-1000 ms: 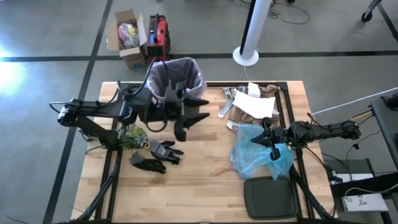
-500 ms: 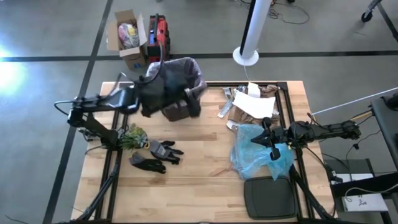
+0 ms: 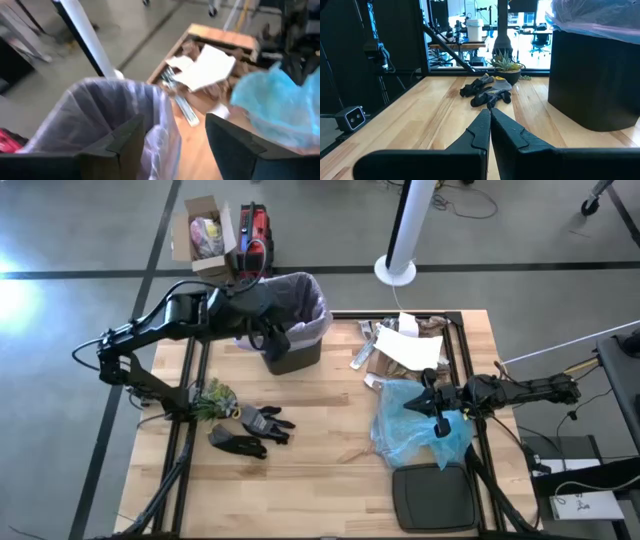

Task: Place trash/remove bag and relplace
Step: Move the trash bin to the center of the table

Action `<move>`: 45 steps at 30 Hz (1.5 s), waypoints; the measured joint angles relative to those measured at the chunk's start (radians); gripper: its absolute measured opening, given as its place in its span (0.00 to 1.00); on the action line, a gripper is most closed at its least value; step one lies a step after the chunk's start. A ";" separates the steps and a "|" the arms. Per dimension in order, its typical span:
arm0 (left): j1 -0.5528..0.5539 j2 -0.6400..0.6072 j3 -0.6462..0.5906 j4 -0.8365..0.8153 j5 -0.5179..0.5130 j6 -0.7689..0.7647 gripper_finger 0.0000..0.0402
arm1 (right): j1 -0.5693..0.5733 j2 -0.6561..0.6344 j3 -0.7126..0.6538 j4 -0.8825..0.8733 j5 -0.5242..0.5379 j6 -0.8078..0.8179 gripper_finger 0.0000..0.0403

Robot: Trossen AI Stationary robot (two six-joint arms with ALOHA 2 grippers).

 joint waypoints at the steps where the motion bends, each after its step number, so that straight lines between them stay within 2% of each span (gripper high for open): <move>1: 0.019 0.001 0.000 -0.005 0.021 -0.017 0.52 | 0.000 0.000 0.000 0.000 0.000 0.000 0.00; 7: 0.120 0.021 0.000 -0.043 0.124 -0.006 0.62 | 0.000 0.000 0.000 0.000 0.000 0.000 0.00; 13: 0.169 0.081 -0.001 -0.123 0.202 0.014 0.65 | 0.000 0.000 0.000 0.000 0.000 0.000 0.00; 20: 0.169 0.152 -0.001 -0.123 0.256 0.051 0.60 | 0.000 0.000 0.000 0.000 0.000 0.000 0.00; 33: 0.173 0.257 -0.001 -0.132 0.229 0.127 0.49 | 0.000 0.000 0.000 0.000 0.000 0.000 0.00; 37: 0.169 0.261 -0.001 -0.137 0.228 0.179 0.39 | 0.000 0.000 0.000 0.000 0.000 0.000 0.00; 43: 0.167 0.260 -0.001 -0.137 0.226 0.186 0.06 | 0.000 0.000 0.000 0.000 0.000 0.000 0.00; 45: 0.167 0.257 -0.001 -0.142 0.227 0.180 0.02 | 0.000 0.000 0.000 0.000 0.000 0.000 0.00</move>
